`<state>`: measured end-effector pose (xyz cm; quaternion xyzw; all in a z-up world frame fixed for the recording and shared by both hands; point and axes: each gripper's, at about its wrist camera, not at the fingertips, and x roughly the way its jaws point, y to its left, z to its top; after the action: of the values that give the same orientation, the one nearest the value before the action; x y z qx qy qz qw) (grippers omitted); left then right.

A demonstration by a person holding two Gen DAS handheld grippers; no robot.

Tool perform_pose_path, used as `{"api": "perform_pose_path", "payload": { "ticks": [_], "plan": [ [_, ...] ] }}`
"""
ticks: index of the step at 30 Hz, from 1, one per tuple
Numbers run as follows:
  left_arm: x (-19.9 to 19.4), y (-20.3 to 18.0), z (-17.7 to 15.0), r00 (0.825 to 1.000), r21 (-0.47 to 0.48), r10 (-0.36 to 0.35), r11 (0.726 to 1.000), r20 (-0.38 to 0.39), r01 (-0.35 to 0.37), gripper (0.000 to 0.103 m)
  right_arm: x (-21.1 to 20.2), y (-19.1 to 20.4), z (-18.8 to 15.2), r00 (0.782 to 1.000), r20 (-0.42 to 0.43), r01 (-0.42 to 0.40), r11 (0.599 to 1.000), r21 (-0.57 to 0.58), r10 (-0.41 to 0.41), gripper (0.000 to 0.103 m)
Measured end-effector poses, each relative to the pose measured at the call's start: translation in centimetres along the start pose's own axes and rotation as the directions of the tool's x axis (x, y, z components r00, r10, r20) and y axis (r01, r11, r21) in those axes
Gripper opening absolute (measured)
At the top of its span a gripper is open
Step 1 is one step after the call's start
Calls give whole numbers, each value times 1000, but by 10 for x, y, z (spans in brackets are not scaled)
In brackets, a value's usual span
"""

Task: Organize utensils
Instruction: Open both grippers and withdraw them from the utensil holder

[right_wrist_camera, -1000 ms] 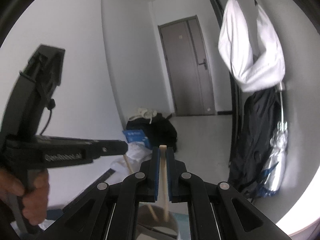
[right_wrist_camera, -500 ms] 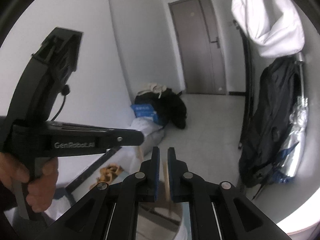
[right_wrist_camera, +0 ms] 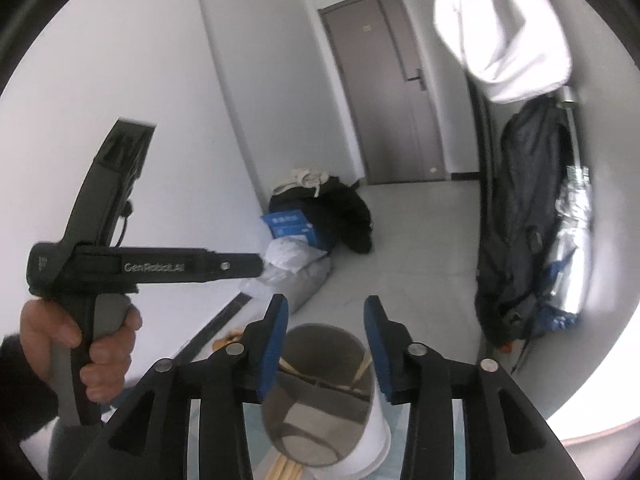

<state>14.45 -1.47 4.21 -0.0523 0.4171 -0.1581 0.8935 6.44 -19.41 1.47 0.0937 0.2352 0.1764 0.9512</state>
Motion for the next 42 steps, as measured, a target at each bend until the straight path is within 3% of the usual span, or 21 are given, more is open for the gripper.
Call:
{"api": "perform_pose_path", "payload": {
  "ticks": [3, 6, 9, 20, 24, 26, 30, 31, 36, 42],
  "plan": [
    [-9, 1, -8, 1000, -14, 26, 1000, 17, -25, 61, -16, 5, -3, 999, 19, 34, 999, 18, -35, 51],
    [-23, 3, -17, 997, -30, 60, 998, 52, -58, 67, -33, 9, -5, 997, 45, 58, 998, 30, -59, 56],
    [-37, 4, -29, 991, -42, 92, 995, 100, -89, 74, -51, 17, -9, 993, 73, 88, 995, 42, -91, 69],
    [-68, -9, -74, 955, -2, 171, 984, 241, -176, 84, -85, 36, -33, 978, 97, 178, 981, 78, -185, 75],
    [-70, -8, -91, 955, 17, 164, 985, 248, -173, 87, -92, 42, -49, 974, 96, 199, 977, 76, -206, 80],
    [-70, -6, -100, 956, 14, 160, 986, 246, -168, 93, -93, 44, -58, 974, 85, 203, 976, 73, -209, 80],
    [-68, -4, -119, 950, 6, 181, 982, 255, -189, 94, -92, 46, -76, 974, 62, 216, 975, 58, -219, 80],
    [-67, -4, -123, 942, 6, 161, 985, 294, -171, 94, -91, 46, -81, 974, 55, 217, 974, 57, -220, 80],
    [-59, -7, -143, 936, 12, 196, 978, 292, -209, 94, -89, 44, -104, 975, 23, 220, 973, 68, -222, 80],
    [-45, -3, -161, 943, 11, 195, 978, 270, -206, 94, -81, 40, -127, 974, -35, 227, 972, 60, -226, 80]
  ]
}}
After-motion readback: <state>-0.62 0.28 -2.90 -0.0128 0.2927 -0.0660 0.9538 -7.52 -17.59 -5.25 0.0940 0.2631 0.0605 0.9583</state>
